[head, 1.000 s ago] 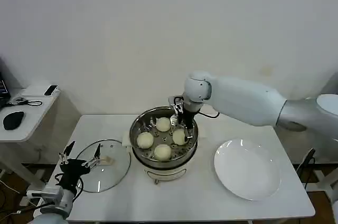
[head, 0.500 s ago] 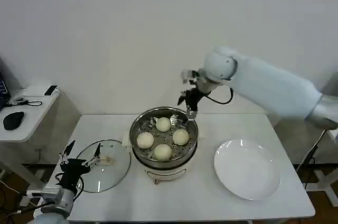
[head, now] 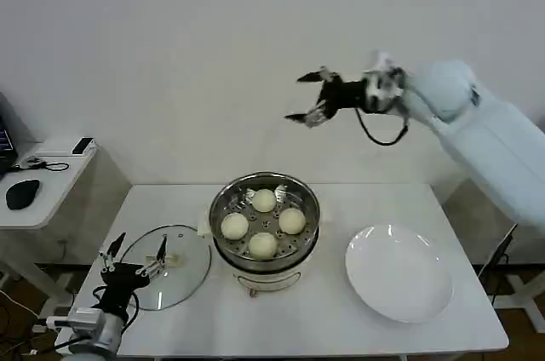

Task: Take steamed baozi put them in steamer then cover it.

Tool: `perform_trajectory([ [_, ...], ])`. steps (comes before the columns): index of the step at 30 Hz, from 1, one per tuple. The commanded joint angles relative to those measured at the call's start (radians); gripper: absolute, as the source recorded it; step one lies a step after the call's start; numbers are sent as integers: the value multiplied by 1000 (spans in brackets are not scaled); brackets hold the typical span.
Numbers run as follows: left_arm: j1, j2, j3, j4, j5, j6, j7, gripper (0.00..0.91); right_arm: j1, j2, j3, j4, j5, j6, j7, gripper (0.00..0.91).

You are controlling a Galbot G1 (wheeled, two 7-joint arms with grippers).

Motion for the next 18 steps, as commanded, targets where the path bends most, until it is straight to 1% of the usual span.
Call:
perform_trajectory([
  [1,50,0,20,0,39,-18,6,907,-623,-105,580,252,81,89,380,907],
  [2,57,3,21,-2,36,-18,2,907,-685,-79,643,267,74,79,362,907],
  [4,60,5,16,0,34,-18,-11,907,-812,-31,724,293,58,86,363,907],
  [5,59,6,8,3,30,-20,-17,907,-885,12,760,304,49,90,373,907],
  [6,60,8,5,4,30,-21,-21,907,-895,28,779,308,46,92,377,907],
  [8,60,11,-3,5,30,-24,-27,907,-1005,77,811,316,25,110,392,907],
  [11,57,8,-5,5,35,-28,-39,907,-1133,146,882,343,-38,136,393,907],
  [12,57,7,-5,5,44,-30,-40,907,-1165,165,891,347,-54,142,392,907],
  [13,56,7,-4,5,60,-37,-41,907,-1207,191,914,353,-71,153,392,907],
  [14,55,6,-4,8,79,-50,-41,907,-1243,244,932,357,-90,166,391,907],
  [15,54,6,-4,9,88,-53,-41,907,-1271,264,943,357,-95,181,391,907],
  [17,50,11,-3,17,113,-63,-43,907,-1347,335,972,358,-102,215,385,907],
  [18,49,14,-3,20,128,-63,-42,907,-1369,344,974,356,-104,229,384,907],
])
